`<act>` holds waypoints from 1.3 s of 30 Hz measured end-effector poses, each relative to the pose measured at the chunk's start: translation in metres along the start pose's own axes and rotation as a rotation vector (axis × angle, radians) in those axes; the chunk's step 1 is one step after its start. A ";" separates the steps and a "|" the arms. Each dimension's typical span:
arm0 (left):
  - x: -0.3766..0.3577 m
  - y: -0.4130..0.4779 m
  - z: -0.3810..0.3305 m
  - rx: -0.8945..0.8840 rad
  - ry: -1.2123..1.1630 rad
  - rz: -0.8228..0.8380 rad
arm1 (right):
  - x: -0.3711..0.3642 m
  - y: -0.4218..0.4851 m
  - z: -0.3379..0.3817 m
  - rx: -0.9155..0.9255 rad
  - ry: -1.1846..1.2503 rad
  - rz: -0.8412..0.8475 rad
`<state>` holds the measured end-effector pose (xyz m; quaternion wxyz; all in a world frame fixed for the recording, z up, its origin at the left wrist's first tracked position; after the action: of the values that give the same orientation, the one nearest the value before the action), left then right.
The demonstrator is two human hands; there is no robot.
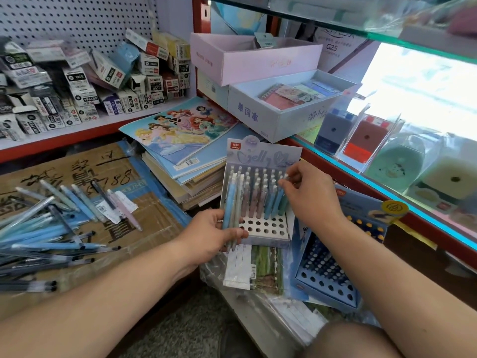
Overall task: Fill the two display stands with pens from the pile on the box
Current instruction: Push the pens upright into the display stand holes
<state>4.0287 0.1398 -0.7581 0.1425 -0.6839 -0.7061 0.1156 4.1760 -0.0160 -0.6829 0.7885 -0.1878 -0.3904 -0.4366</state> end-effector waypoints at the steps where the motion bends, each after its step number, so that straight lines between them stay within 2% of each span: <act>1: 0.000 0.000 0.001 0.002 0.004 0.001 | 0.000 0.000 0.000 -0.004 0.005 -0.005; 6: 0.002 0.000 0.001 0.009 0.028 -0.003 | 0.000 0.000 -0.003 -0.018 -0.011 -0.015; 18: -0.003 0.002 0.001 0.013 0.026 0.027 | -0.017 0.004 -0.007 -0.119 -0.150 0.119; 22: -0.006 0.001 -0.001 0.018 -0.002 0.056 | -0.007 -0.003 0.004 -0.111 -0.229 0.059; 25: -0.008 0.002 -0.003 0.003 -0.020 0.077 | -0.009 -0.014 0.016 -0.003 -0.046 0.058; 28: -0.014 0.003 -0.006 -0.029 -0.008 0.149 | -0.029 -0.017 0.021 0.039 0.283 0.207; 33: -0.021 -0.001 -0.006 -0.035 -0.007 0.219 | -0.034 -0.019 0.024 0.068 0.444 0.287; 35: -0.015 -0.002 -0.005 -0.019 0.017 0.169 | -0.025 -0.020 0.024 0.073 0.446 0.224; 39: 0.003 -0.001 0.000 0.022 0.000 0.033 | 0.011 -0.021 0.015 0.057 0.219 -0.095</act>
<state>4.0281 0.1426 -0.7578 0.1481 -0.6938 -0.6935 0.1259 4.1549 -0.0239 -0.6657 0.8099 -0.0977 -0.3227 -0.4800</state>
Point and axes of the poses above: each hand's wrist, its own y-axis towards the middle knuckle, its own x-axis out of the back of the hand, z = x × y, the point moved 6 cm from there along y, towards the middle knuckle, and after that the axes turned 15 degrees about z, right-handed, at the moved point
